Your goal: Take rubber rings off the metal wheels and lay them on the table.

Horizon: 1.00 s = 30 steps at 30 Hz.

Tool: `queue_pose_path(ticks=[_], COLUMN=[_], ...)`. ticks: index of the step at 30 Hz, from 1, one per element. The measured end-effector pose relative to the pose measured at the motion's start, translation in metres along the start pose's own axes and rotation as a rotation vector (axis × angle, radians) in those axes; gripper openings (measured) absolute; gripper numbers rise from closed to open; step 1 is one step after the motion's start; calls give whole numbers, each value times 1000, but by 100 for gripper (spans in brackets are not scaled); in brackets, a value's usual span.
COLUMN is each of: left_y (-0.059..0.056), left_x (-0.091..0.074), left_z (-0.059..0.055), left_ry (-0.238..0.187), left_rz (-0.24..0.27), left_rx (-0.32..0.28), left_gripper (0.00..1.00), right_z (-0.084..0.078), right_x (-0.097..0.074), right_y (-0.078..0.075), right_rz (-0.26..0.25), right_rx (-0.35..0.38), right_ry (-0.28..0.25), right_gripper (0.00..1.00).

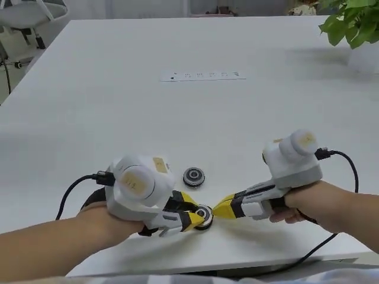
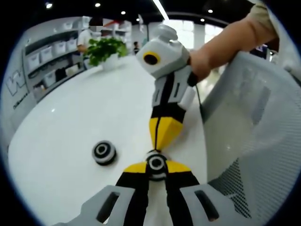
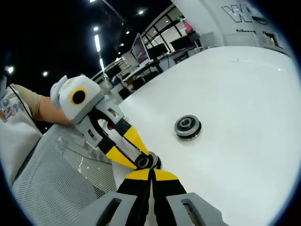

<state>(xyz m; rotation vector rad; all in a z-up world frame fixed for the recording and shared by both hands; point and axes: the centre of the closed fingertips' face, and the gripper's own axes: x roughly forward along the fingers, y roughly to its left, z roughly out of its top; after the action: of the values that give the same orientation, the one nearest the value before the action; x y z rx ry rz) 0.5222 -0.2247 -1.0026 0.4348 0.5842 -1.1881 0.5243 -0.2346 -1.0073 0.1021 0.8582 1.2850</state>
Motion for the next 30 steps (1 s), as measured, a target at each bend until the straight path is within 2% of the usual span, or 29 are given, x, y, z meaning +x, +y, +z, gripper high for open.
queue_pose_path(ticks=[10, 26, 28, 30], left_y=[0, 0, 0, 0], left_x=[0, 1, 1, 1], left_z=[-1, -1, -1, -1], left_ry=[6, 20, 20, 18], left_rz=[3, 7, 8, 10], left_rx=[-4, 4, 6, 8], left_gripper=[12, 11, 11, 11], right_z=[2, 5, 7, 7], right_x=[1, 6, 7, 11], right_y=[4, 14, 17, 33], right_rz=[21, 57, 71, 142], right_rx=[28, 24, 24, 14], right_ry=[-13, -20, -25, -19], right_gripper=[0, 0, 0, 0])
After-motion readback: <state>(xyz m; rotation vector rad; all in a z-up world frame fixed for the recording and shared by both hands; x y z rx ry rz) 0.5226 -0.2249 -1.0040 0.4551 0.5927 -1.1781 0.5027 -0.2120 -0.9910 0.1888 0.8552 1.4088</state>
